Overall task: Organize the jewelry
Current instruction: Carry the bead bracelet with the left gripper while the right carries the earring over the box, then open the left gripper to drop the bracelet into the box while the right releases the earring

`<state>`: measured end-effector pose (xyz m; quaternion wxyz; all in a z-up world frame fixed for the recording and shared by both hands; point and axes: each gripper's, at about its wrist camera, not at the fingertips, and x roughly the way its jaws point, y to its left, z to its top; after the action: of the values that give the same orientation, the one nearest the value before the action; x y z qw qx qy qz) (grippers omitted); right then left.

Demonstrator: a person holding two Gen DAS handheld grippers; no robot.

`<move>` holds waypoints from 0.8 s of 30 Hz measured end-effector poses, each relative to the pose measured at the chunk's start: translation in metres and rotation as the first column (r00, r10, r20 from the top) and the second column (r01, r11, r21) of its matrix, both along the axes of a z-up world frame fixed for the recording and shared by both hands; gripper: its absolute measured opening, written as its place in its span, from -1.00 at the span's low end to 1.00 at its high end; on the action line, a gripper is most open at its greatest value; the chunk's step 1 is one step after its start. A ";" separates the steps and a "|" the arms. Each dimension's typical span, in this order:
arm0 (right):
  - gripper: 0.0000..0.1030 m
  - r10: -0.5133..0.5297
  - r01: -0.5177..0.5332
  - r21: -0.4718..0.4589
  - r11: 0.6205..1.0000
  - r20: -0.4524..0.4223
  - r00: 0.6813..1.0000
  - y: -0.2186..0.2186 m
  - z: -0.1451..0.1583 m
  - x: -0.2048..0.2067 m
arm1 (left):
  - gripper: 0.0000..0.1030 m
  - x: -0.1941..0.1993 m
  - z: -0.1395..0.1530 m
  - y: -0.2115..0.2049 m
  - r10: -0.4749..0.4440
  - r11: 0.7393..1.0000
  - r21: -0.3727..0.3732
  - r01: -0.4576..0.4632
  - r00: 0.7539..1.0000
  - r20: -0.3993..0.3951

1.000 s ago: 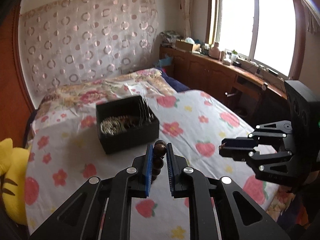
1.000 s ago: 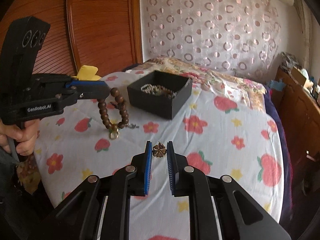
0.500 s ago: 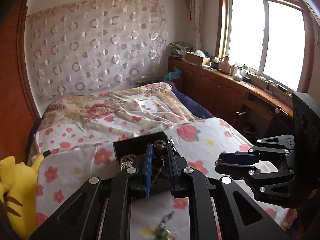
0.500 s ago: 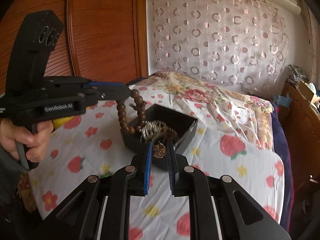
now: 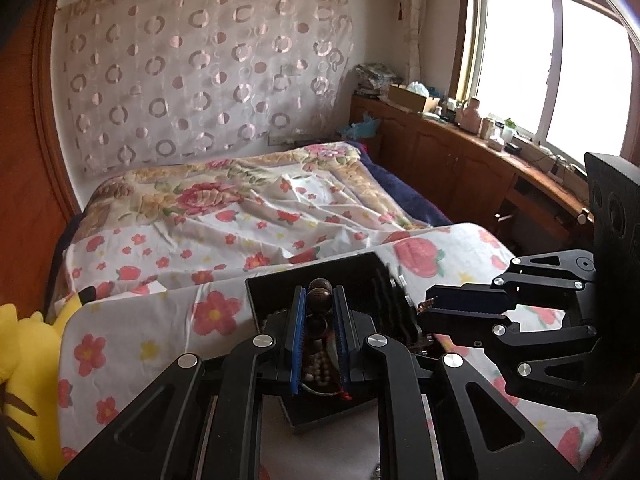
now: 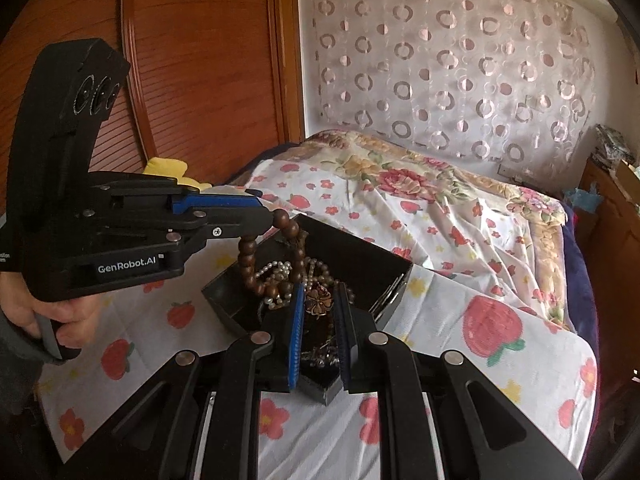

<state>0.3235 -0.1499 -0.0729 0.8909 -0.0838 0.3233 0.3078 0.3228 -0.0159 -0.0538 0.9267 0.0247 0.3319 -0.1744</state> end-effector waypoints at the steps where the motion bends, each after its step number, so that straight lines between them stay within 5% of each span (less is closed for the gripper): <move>1: -0.67 0.001 -0.001 0.001 1.000 -0.005 1.000 0.001 -0.002 0.003 | -0.76 0.002 -0.003 0.001 0.001 1.000 -0.001 -0.001 1.000 -0.005; 12: -0.65 0.009 -0.010 -0.016 1.000 -0.019 1.000 0.016 -0.010 0.017 | -0.73 0.006 -0.009 0.008 0.007 1.000 -0.011 -0.007 1.000 -0.013; 15: -0.64 -0.005 0.005 -0.017 1.000 -0.019 1.000 0.016 -0.011 0.018 | -0.24 0.004 -0.010 0.012 0.017 1.000 -0.013 -0.017 1.000 -0.005; 17: -0.58 -0.009 0.009 -0.017 1.000 -0.017 1.000 0.013 -0.010 0.018 | -0.20 -0.002 -0.011 0.017 0.023 1.000 -0.019 -0.023 1.000 -0.007; 20: -0.19 -0.022 0.022 -0.013 1.000 0.006 1.000 0.009 -0.006 0.011 | -0.19 -0.016 -0.018 0.023 0.029 0.999 -0.021 -0.029 0.999 -0.027; 24: -0.19 -0.026 0.026 0.009 1.000 0.013 1.000 -0.003 -0.001 -0.002 | -0.01 -0.045 -0.031 0.028 0.011 1.000 -0.010 -0.012 0.999 -0.052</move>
<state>0.3217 -0.1532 -0.0737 0.8974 -0.0777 0.3170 0.2970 0.2773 0.0122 -0.0853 0.9189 0.0134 0.3551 -0.1715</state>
